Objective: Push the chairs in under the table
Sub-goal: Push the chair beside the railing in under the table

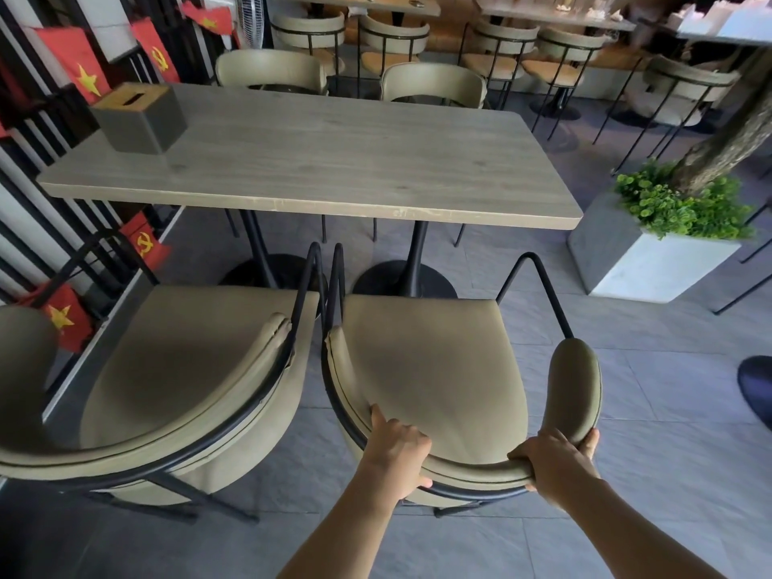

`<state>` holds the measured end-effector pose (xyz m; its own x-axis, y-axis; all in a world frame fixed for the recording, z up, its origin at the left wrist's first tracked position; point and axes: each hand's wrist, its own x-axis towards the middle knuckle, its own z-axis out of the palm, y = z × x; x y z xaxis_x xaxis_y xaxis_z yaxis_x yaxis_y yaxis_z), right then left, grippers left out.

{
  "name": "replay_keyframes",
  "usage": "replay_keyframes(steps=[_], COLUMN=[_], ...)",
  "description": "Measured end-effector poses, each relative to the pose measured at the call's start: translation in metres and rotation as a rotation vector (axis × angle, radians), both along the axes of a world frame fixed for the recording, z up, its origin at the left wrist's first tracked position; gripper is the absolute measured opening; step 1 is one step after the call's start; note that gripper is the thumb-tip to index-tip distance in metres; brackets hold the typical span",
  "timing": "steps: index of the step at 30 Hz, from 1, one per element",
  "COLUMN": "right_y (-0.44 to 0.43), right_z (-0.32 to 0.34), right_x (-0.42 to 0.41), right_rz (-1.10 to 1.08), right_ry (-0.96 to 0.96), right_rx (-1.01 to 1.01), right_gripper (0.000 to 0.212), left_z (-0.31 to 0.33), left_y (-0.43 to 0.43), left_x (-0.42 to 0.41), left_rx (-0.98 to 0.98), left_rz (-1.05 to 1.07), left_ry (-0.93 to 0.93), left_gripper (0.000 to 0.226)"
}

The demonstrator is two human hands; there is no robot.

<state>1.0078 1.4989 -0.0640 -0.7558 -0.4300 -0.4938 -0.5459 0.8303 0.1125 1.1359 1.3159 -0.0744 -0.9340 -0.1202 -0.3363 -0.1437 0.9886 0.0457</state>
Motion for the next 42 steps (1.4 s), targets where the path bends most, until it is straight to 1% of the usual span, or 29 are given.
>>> replay_keyframes(steps=[9, 25, 33, 37, 39, 40, 42], right_y=[-0.001, 0.0, -0.004, -0.003, -0.004, -0.004, -0.002], right_z=[-0.001, -0.006, 0.0, 0.0, 0.003, 0.006, 0.016], right_x=[-0.001, -0.003, 0.001, 0.002, 0.002, 0.002, 0.0], right_rz=[-0.006, 0.014, 0.042, 0.044, 0.067, 0.085, 0.094], right_ry=[0.0, -0.002, 0.026, -0.008, -0.023, -0.039, -0.14], right_rx=[0.001, 0.012, 0.072, 0.081, 0.09, 0.092, 0.036], right_gripper=[0.029, 0.036, 0.037, 0.04, 0.042, 0.042, 0.044], left_z=[-0.001, 0.004, -0.001, -0.005, -0.002, 0.001, 0.014], left_y=[0.0, 0.001, -0.001, -0.002, -0.001, -0.001, 0.001], left_x=[0.001, 0.0, 0.0, 0.002, 0.001, 0.0, -0.005], left_rx=[0.002, -0.001, -0.023, -0.04, 0.029, 0.095, 0.301], left_rz=[0.004, 0.005, -0.018, -0.011, 0.051, 0.09, 0.188], left_ry=[-0.003, -0.055, -0.046, -0.026, -0.041, -0.053, -0.101], left_gripper=[0.044, 0.046, 0.049, 0.049, 0.05, 0.052, 0.056])
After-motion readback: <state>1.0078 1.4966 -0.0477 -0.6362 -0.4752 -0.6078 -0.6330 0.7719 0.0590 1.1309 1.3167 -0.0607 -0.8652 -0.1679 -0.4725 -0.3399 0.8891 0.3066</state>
